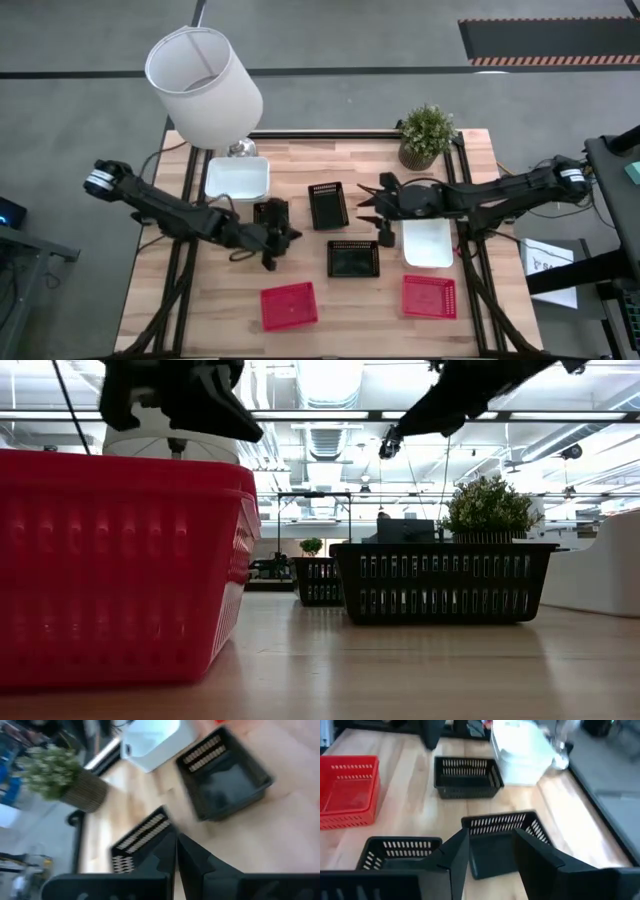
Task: Stack baskets by color
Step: Stack the top right black bin on top of the bottom black bin
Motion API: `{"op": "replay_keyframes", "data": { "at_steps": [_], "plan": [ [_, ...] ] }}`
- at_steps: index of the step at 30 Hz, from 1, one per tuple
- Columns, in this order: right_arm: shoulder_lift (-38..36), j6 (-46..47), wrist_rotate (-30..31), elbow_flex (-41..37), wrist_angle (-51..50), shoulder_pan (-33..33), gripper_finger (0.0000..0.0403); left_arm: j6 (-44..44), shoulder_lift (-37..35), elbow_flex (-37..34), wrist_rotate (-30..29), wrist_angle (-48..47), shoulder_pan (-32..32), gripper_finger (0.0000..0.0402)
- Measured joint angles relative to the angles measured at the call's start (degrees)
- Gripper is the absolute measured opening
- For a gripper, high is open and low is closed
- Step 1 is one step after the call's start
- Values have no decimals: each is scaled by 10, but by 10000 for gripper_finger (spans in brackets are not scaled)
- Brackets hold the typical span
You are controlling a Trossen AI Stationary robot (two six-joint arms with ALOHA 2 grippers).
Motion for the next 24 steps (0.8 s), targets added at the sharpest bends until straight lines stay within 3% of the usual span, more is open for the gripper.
{"op": "replay_keyframes", "data": {
  "at_steps": [8,15,19,24],
  "plan": [
    [102,133,-1,150,-178,-11,113,83,-120,-62,-4,43,35,0],
    [192,265,-1,295,-360,-20,151,65,-199,-91,-13,73,34,0],
    [248,360,0,345,-377,-34,179,65,-222,-95,-18,68,34,0],
    [332,365,3,390,-353,-37,194,69,-235,-96,-21,55,34,0]
  ]
}}
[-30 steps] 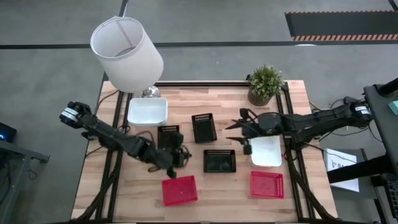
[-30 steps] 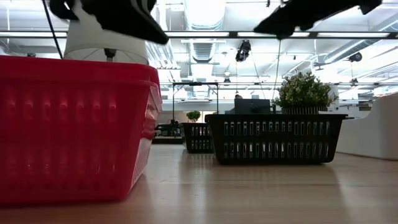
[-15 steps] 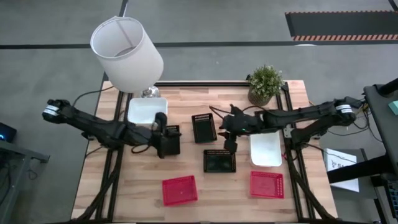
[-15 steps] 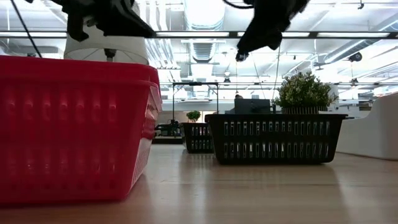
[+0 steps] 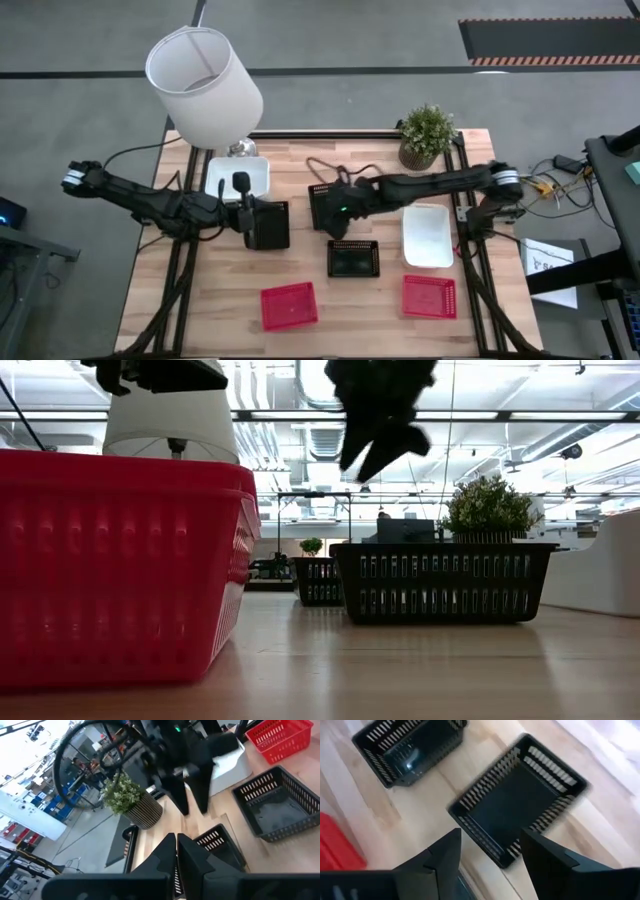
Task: Stack baskets by color
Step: Stack the top right black bin on top of the bottom black bin
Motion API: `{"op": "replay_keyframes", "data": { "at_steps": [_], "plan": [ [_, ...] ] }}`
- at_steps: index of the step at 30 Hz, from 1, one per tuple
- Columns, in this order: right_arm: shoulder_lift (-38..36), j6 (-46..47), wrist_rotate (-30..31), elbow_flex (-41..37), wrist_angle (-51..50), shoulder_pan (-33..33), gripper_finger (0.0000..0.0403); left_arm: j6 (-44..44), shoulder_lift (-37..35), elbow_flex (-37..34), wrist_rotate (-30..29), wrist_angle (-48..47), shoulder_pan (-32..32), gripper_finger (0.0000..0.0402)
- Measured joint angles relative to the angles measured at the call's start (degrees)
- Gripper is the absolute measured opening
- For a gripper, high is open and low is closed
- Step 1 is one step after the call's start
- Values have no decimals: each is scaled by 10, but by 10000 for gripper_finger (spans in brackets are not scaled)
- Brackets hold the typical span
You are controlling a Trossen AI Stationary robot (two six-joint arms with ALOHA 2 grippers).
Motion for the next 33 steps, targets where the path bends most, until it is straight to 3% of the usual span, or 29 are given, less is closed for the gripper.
{"op": "replay_keyframes", "data": {
  "at_steps": [12,22,33],
  "plan": [
    [192,1,2,169,6,-30,185,-75,-40,0,-1,-86,-1,0],
    [310,25,37,320,-136,-41,183,-95,-54,0,1,-94,-2,0],
    [374,68,37,368,-183,-42,182,-91,-49,0,3,-98,-1,0]
  ]
}}
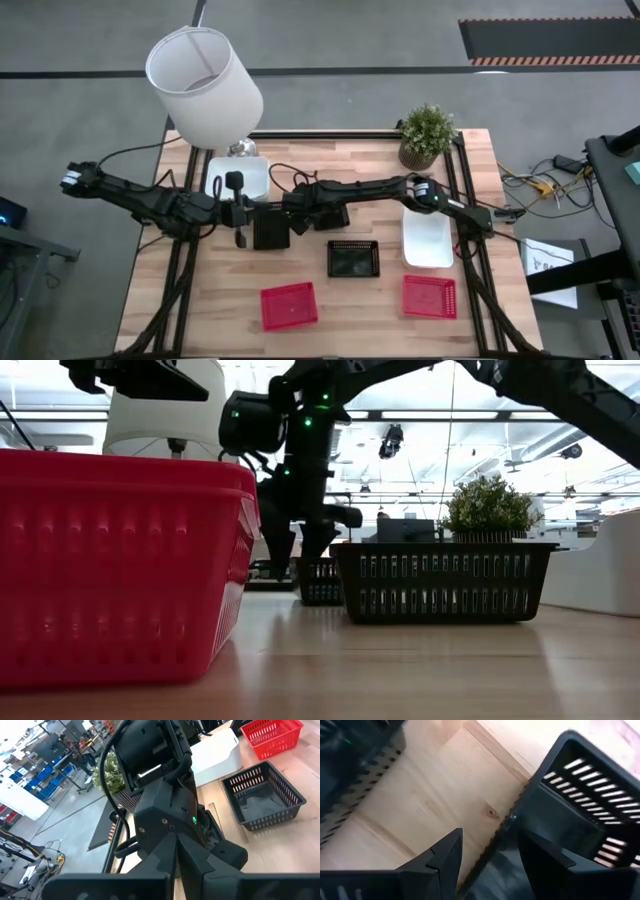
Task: Stack baskets by color
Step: Stack the top right black bin on top of the bottom black bin
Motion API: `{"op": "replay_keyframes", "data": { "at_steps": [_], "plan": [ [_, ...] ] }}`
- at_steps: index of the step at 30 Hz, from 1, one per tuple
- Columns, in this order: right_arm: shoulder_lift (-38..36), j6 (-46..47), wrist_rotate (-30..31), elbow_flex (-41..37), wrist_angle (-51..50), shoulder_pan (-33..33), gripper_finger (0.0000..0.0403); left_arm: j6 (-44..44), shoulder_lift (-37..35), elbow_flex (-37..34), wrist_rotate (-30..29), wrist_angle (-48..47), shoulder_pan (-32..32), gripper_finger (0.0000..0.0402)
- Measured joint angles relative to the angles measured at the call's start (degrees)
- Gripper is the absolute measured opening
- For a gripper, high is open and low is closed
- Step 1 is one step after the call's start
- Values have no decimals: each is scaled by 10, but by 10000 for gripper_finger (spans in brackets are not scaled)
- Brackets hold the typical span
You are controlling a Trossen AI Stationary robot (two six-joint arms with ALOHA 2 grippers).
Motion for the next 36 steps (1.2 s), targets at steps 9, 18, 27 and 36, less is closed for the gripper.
{"op": "replay_keyframes", "data": {
  "at_steps": [9,18,27,36],
  "plan": [
    [2,6,0,0,2,0,133,2,0,0,0,1,0,0],
    [0,-7,1,9,-23,0,15,28,1,0,1,17,0,0],
    [-34,-95,44,71,-179,25,9,61,2,1,1,21,0,0],
    [-126,-248,6,70,-257,86,9,76,2,2,1,25,0,0]
  ]
}}
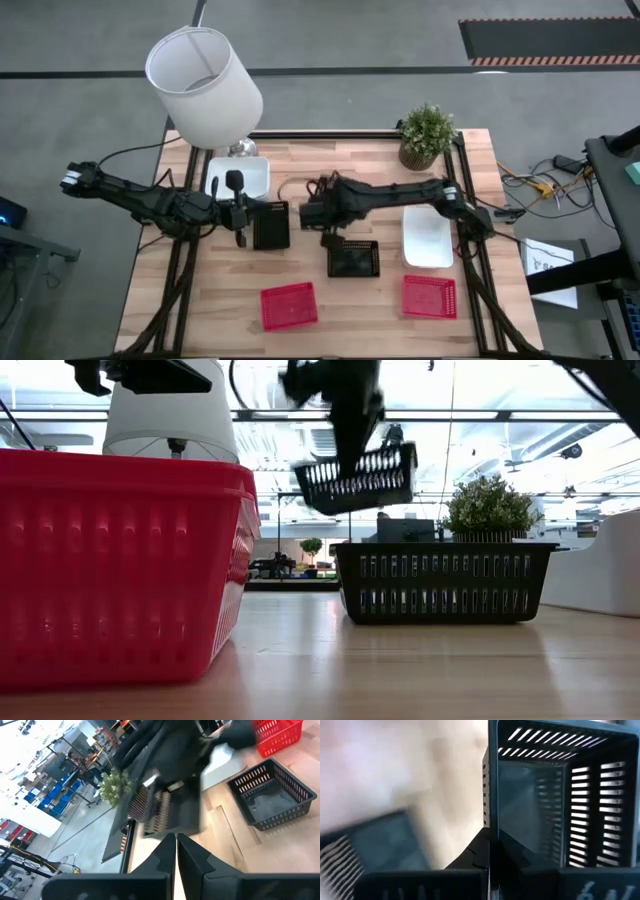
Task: Stack baskets by color
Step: Stack the top right black bin on top of the bottom black bin
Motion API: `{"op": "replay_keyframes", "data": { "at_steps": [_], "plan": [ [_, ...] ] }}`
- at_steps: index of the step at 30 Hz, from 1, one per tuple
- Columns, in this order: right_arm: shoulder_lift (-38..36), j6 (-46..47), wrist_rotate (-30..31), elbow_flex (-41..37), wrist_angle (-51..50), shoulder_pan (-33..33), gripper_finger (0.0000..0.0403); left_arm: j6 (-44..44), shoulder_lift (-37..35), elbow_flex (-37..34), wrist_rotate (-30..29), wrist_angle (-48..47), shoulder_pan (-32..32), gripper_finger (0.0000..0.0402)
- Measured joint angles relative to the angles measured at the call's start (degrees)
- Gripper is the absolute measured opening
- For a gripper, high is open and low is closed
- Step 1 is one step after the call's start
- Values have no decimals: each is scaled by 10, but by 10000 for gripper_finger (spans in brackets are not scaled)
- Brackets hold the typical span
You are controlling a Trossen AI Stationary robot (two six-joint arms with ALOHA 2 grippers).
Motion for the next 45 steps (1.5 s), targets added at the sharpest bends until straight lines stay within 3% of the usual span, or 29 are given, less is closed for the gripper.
{"op": "replay_keyframes", "data": {
  "at_steps": [4,11,19,28,38,45],
  "plan": [
    [-29,-63,-96,-1,-11,40,9,0,1,0,0,1,0,0],
    [-48,-178,-90,-9,-22,129,9,0,1,0,0,2,0,0],
    [-49,-64,-46,-46,10,180,9,-1,2,0,0,7,0,0],
    [-49,-41,22,-130,91,209,9,-5,2,-1,0,6,0,0],
    [-65,0,28,-219,181,216,9,-20,2,-1,0,6,0,0],
    [-128,14,31,-325,275,214,9,-20,6,-2,0,7,0,0]
  ]
}}
